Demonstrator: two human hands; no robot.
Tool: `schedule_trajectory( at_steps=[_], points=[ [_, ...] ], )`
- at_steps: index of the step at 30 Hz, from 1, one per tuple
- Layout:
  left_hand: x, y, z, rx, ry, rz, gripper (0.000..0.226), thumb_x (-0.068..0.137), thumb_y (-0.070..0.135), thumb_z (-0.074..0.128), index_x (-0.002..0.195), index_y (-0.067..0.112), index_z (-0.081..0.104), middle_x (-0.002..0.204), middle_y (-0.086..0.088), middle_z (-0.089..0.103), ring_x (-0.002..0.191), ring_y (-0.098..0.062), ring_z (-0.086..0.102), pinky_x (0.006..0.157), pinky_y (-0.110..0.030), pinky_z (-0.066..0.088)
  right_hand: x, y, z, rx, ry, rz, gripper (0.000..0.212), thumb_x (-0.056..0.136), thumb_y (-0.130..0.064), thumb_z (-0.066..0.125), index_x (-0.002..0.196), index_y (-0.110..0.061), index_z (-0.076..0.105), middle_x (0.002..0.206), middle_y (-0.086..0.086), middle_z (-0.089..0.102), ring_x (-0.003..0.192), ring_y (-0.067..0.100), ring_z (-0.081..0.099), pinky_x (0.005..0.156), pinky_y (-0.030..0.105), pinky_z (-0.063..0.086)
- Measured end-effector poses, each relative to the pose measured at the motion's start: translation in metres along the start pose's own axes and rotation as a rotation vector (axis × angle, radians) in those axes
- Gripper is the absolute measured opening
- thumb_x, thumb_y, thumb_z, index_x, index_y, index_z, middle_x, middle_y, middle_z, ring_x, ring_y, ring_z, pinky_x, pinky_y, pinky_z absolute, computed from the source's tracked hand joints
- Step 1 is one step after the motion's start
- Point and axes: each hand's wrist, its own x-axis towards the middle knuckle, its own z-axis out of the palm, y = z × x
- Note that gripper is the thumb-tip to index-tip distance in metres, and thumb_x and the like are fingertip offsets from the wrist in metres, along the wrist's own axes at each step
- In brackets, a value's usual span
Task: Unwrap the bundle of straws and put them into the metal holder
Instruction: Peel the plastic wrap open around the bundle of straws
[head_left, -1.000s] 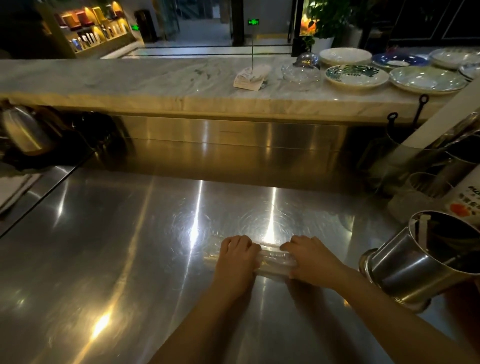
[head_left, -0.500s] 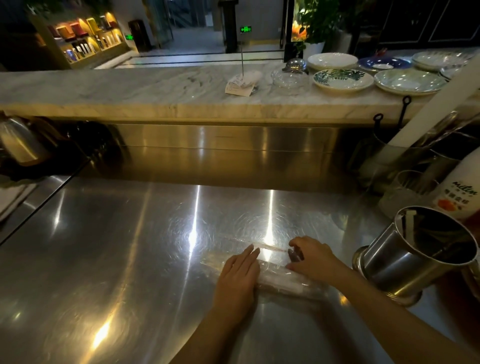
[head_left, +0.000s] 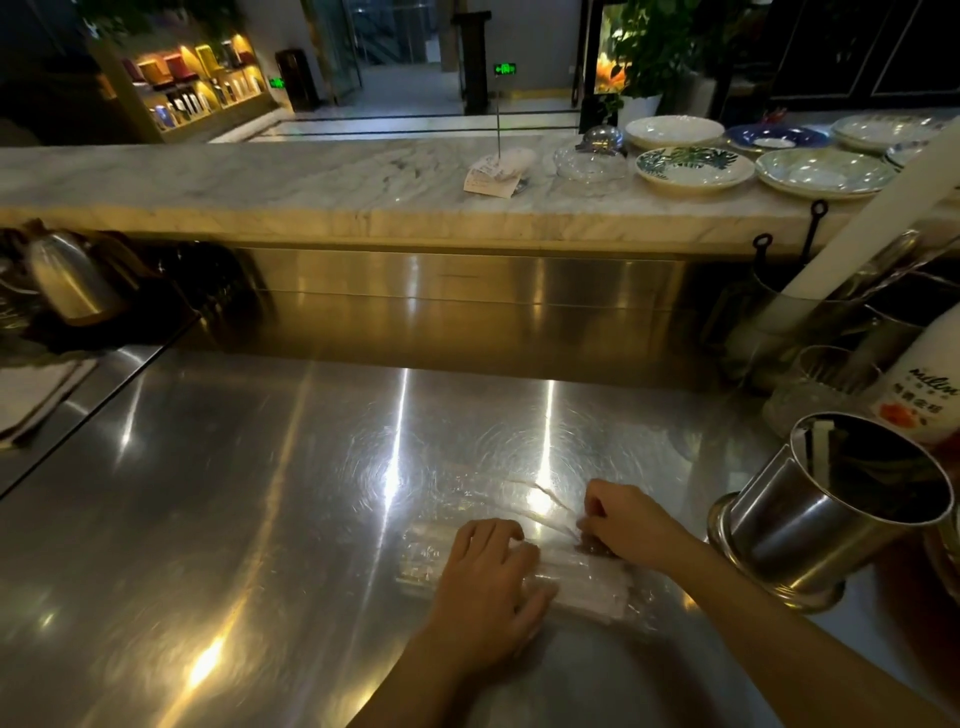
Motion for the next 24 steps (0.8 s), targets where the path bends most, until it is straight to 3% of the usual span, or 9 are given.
schedule_trajectory(
  at_steps=[3,6,8,10,13,15,18,20,24],
  points=[
    [0.002,0.001,0.004,0.040,-0.039,-0.014,0.019,0.086,0.036,0.046,0.090,0.020,0.056,0.116,-0.001,0.063,0.115,-0.018,0.052,0.104,-0.034,0.034,-0.001,-0.001,-0.001,0.059,0.013,-0.017,0.008,0.089,-0.017,0.055,0.086,-0.013,0.048,0.076,0.004,0.061,0.065,0.014,0.060,0.068,0.036,0.055],
    [0.004,0.005,0.003,0.048,-0.039,-0.047,0.013,0.083,0.030,0.052,0.090,0.020,0.055,0.094,0.003,0.065,0.093,-0.016,0.060,0.099,-0.035,0.042,0.001,0.000,-0.001,0.037,0.020,-0.041,0.012,0.090,-0.010,0.050,0.098,-0.017,0.047,0.081,-0.002,0.056,0.063,0.006,0.053,0.064,0.027,0.051],
    [0.005,0.006,0.002,0.061,-0.043,-0.056,0.020,0.076,0.034,0.061,0.091,0.023,0.058,0.086,0.007,0.065,0.082,-0.014,0.061,0.092,-0.030,0.045,0.002,0.000,-0.001,0.015,0.032,-0.037,0.018,0.092,-0.007,0.043,0.105,-0.017,0.049,0.085,0.003,0.058,0.068,0.013,0.056,0.066,0.031,0.051],
    [0.006,0.007,-0.002,0.114,-0.058,-0.043,0.033,0.068,0.040,0.070,0.097,0.026,0.063,0.087,0.009,0.066,0.082,-0.011,0.062,0.088,-0.027,0.047,0.002,0.000,-0.002,-0.006,0.038,-0.031,0.022,0.092,-0.005,0.039,0.106,-0.016,0.051,0.087,0.008,0.061,0.073,0.022,0.059,0.071,0.036,0.052],
    [0.004,0.008,-0.004,0.147,-0.061,-0.018,0.032,0.061,0.035,0.076,0.090,0.027,0.067,0.088,0.005,0.065,0.085,-0.015,0.062,0.085,-0.027,0.048,0.003,0.001,-0.002,0.002,0.044,-0.015,0.018,0.091,-0.005,0.040,0.102,-0.014,0.050,0.086,0.010,0.061,0.074,0.025,0.060,0.073,0.038,0.052],
    [0.004,0.008,-0.002,0.121,-0.065,-0.030,0.027,0.065,0.027,0.074,0.090,0.022,0.066,0.101,-0.003,0.067,0.098,-0.021,0.061,0.089,-0.036,0.048,0.004,0.001,-0.001,0.035,0.062,-0.004,0.004,0.093,-0.019,0.045,0.095,-0.019,0.048,0.094,0.008,0.064,0.079,0.023,0.061,0.073,0.036,0.051],
    [0.003,0.010,0.002,0.132,-0.094,-0.030,0.026,0.065,0.024,0.075,0.089,0.019,0.064,0.110,-0.005,0.067,0.104,-0.023,0.061,0.091,-0.038,0.047,0.005,0.001,-0.002,0.035,0.029,0.011,0.041,0.078,-0.051,0.060,0.105,-0.021,0.050,0.100,-0.004,0.057,0.083,0.012,0.053,0.073,0.024,0.042],
    [0.002,0.013,0.002,0.123,-0.089,-0.033,0.028,0.061,0.025,0.080,0.084,0.020,0.066,0.109,-0.003,0.069,0.101,-0.022,0.063,0.088,-0.035,0.050,0.006,0.002,-0.005,0.002,0.020,-0.004,0.050,0.071,-0.052,0.067,0.107,-0.020,0.053,0.109,-0.001,0.060,0.086,0.011,0.051,0.076,0.024,0.042],
    [-0.007,0.014,0.006,0.120,-0.018,0.003,0.027,0.056,0.012,0.077,0.081,0.016,0.067,0.113,-0.006,0.067,0.103,-0.021,0.062,0.089,-0.030,0.047,0.005,-0.001,-0.013,0.055,0.144,-0.017,0.018,0.079,-0.034,0.065,0.086,-0.020,0.057,0.099,0.003,0.064,0.081,0.012,0.053,0.071,0.023,0.039]
  ],
)
